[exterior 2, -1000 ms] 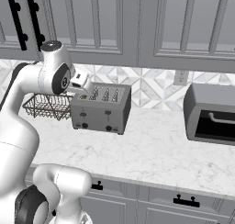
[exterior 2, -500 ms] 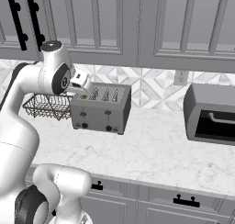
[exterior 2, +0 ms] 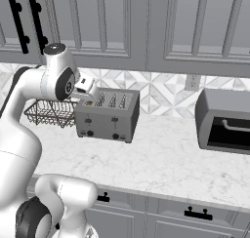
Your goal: Start the toaster. Once the lever pops up, take the bread to the plate on the dining counter.
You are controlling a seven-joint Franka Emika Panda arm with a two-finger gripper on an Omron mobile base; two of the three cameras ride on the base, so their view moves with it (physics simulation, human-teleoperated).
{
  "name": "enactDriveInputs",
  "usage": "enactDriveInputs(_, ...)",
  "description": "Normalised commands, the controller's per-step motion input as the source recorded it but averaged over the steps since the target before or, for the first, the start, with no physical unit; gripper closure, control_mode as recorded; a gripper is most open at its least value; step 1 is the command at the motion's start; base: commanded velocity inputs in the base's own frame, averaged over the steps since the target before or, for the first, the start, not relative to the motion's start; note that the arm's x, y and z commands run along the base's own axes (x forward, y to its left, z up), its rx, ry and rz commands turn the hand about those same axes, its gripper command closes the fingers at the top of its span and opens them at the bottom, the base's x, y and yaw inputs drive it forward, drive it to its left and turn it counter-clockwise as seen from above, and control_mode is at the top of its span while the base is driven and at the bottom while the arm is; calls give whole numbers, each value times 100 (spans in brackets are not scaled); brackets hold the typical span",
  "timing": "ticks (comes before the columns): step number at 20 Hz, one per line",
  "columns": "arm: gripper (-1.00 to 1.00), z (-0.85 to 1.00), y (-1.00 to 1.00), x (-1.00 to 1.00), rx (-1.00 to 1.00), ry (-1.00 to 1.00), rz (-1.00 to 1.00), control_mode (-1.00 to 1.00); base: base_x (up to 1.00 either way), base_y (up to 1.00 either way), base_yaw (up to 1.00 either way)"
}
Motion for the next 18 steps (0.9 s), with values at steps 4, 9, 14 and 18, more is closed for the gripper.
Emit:
enactDriveInputs(4,-100,0,0,0,0,0,0,-100,0,0,0)
enactDriveInputs(9,-100,0,0,0,0,0,0,-100,0,0,0)
enactDriveInputs(14,-100,0,0,0,0,0,0,-100,0,0,0)
enactDriveInputs(18,-100,0,0,0,0,0,0,-100,0,0,0)
